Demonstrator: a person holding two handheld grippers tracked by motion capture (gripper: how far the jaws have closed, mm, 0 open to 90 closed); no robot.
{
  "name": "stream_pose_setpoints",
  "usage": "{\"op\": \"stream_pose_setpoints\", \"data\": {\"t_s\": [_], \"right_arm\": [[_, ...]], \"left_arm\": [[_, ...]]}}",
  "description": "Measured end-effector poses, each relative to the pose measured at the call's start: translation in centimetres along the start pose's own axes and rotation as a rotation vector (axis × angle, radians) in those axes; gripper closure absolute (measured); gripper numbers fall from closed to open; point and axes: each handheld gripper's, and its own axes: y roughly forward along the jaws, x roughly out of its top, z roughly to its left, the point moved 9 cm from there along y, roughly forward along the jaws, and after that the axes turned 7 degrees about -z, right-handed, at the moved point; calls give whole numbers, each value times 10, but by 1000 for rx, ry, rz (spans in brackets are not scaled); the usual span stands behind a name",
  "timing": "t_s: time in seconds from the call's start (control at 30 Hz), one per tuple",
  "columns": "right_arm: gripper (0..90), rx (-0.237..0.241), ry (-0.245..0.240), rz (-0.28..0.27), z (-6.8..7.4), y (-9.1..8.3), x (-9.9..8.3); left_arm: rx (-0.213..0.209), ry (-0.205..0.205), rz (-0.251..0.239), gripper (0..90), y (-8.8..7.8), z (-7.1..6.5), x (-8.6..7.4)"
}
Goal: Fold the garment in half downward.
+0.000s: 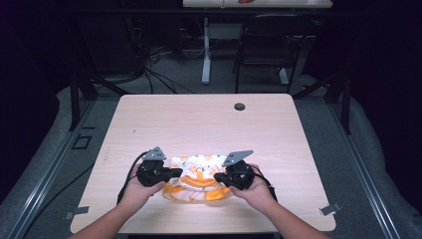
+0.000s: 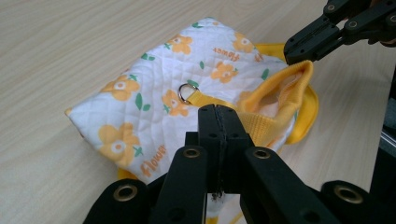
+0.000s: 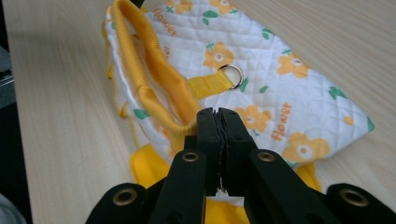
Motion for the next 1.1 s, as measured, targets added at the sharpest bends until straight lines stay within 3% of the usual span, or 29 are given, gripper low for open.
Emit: {"op": "stream_pose_setpoints", "data": {"t_s": [0.23, 0.43, 0.77, 0.93, 1.1], "right_arm": [[878, 33, -2, 3, 18, -1, -11], [878, 37, 2, 38, 21, 3, -25], [878, 37, 9, 76, 24, 11, -45], [879, 33, 41, 60, 23, 13, -49], [878, 28, 38, 60, 21, 13, -52]], "left_arm": [[-9, 7, 38, 899, -2, -12, -28], [-2, -13, 61, 898, 2, -11, -48], [13, -21, 75, 898, 9, -6, -63], [14, -20, 75, 898, 12, -5, -66], [16, -12, 76, 899, 14, -4, -67]]}}
